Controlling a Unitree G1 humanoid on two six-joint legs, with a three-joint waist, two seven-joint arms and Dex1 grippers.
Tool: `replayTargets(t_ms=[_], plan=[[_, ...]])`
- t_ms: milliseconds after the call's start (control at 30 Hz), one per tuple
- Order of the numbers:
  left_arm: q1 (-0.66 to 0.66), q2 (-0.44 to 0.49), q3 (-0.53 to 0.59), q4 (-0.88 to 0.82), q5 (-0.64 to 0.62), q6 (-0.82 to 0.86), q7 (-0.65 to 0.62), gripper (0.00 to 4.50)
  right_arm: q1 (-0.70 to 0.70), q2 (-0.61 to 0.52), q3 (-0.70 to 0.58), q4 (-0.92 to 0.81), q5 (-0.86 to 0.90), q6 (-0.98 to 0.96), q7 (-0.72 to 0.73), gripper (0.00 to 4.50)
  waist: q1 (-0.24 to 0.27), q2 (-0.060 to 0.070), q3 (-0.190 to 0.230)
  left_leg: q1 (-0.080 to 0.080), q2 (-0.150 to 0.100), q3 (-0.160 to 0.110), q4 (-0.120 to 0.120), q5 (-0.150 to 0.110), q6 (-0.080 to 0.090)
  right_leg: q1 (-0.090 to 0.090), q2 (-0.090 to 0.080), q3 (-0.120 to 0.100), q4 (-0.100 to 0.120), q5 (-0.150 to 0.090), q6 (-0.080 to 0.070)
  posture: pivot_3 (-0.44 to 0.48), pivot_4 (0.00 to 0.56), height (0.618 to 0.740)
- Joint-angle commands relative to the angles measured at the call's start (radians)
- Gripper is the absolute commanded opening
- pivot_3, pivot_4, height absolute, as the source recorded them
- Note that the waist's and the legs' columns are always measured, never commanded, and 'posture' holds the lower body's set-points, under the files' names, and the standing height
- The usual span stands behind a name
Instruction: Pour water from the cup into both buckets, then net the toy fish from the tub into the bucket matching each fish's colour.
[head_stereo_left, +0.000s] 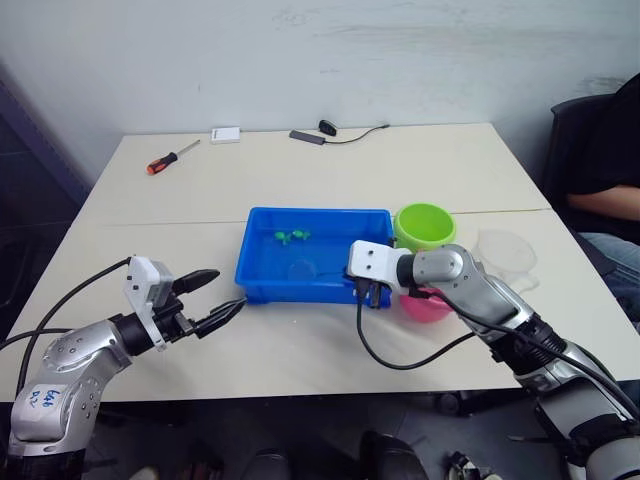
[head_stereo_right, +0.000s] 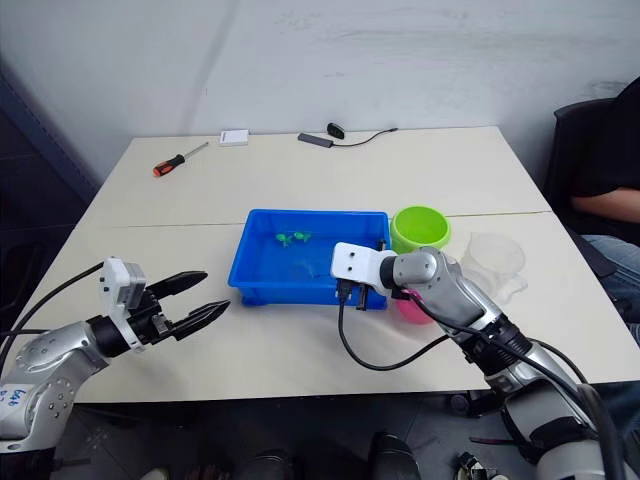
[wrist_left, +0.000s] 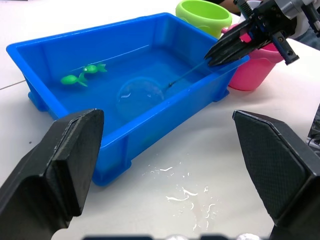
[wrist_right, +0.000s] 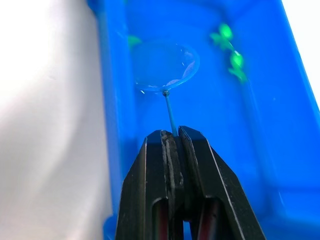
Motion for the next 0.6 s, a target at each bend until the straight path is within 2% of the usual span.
replayTargets(t_ms=[33, 167, 367, 600], plan=[[0.012, 0.008, 0.04, -0.045, -0.02, -0.014, 0.003, 4.47, -0.015, 0.027, -0.04, -0.006, 0.008, -0.018, 0.042, 0.0, 0.0, 0.0, 0.0, 0.0, 0.0, 0.0, 0.0, 0.0, 0.0, 0.0, 0.0, 0.0, 0.0, 0.0, 0.0, 0.0, 0.15, 0.74], [0.024, 0.009, 0.053, -0.058, -0.024, -0.01, 0.006, 4.47, -0.021, 0.065, -0.056, 0.002, 0.02, 0.009, 0.066, 0.0, 0.0, 0.0, 0.0, 0.0, 0.0, 0.0, 0.0, 0.0, 0.0, 0.0, 0.0, 0.0, 0.0, 0.0, 0.0, 0.0, 0.15, 0.74], [0.045, 0.009, 0.068, -0.077, -0.028, -0.007, 0.012, 4.47, -0.045, 0.2, -0.165, 0.022, 0.13, 0.321, 0.039, 0.0, 0.0, 0.0, 0.0, 0.0, 0.004, 0.0, 0.0, 0.0, 0.0, -0.001, 0.0, 0.0, 0.002, 0.0, -0.001, 0.0, 0.15, 0.74], [0.047, 0.012, 0.071, -0.077, -0.03, -0.012, 0.005, 4.47, -0.082, 0.239, -0.253, 0.045, 0.175, 0.52, -0.011, 0.0, 0.002, 0.001, 0.0, -0.001, 0.006, -0.001, 0.0, 0.0, 0.0, -0.002, -0.001, 0.0, 0.003, -0.001, -0.002, 0.0, 0.15, 0.74]])
